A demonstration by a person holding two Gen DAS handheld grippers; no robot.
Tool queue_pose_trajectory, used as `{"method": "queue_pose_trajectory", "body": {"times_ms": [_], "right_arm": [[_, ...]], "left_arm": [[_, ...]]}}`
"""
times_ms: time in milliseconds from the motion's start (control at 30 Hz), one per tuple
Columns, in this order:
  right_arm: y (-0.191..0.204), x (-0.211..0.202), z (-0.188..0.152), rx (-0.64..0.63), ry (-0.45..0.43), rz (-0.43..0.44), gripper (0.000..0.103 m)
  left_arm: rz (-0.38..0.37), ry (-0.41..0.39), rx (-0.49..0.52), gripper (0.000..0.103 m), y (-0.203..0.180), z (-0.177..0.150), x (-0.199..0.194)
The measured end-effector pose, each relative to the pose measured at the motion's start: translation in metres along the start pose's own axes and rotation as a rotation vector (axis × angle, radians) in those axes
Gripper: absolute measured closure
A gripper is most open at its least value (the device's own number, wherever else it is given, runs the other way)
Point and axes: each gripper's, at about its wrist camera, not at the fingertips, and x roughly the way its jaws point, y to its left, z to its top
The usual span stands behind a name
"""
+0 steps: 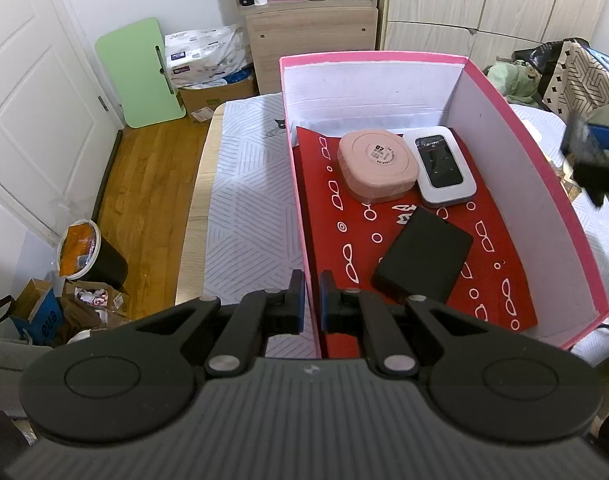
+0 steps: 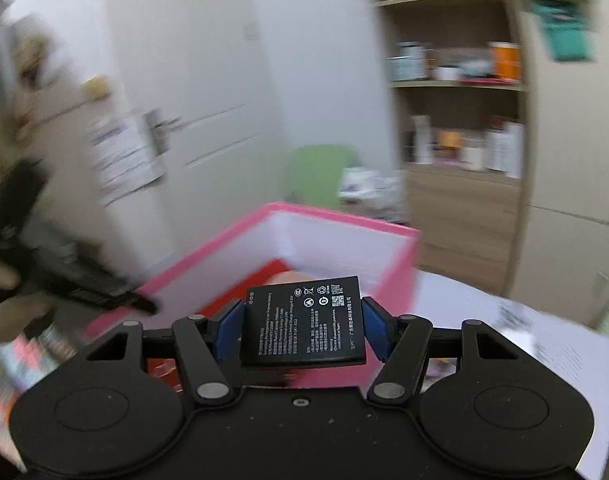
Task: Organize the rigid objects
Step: 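Grasp the black phone battery with the right gripper and lift toward the box, then lower the black phone battery into the box and open the right gripper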
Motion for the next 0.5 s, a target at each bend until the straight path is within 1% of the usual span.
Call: {"method": "queue_pose_trajectory", "body": {"times_ms": [100,167,200,233,367,467,500], "right_arm": [[0.013,0.019,0.009,-0.084,0.096,0.102,0.035],[0.014,0.037,0.015,-0.070,0.207,0.207,0.035],[0.013,0.046,0.017,-0.059,0.270,0.247,0.035],[0.014,0.056,0.019,-0.058,0.329,0.270,0.035],[0.021,0.091,0.023,-0.081,0.513,0.300,0.035],[0.030,0.105,0.029,-0.152,0.586,0.238,0.035],[0.032,0.108,0.031,-0.163,0.602,0.236,0.035]], "left_arm": [[-0.010,0.003,-0.002,0.096,0.002,0.002,0.001],[-0.019,0.004,-0.006,0.096,0.003,0.003,0.001],[-0.020,0.004,-0.005,0.096,0.003,0.003,0.001],[-0.020,0.003,-0.003,0.096,0.003,0.003,0.001],[-0.022,-0.001,-0.002,0.096,0.003,0.002,0.000],[-0.030,-0.007,-0.008,0.096,0.005,0.002,-0.001],[-0.035,-0.009,-0.010,0.096,0.005,0.001,-0.001]]}}
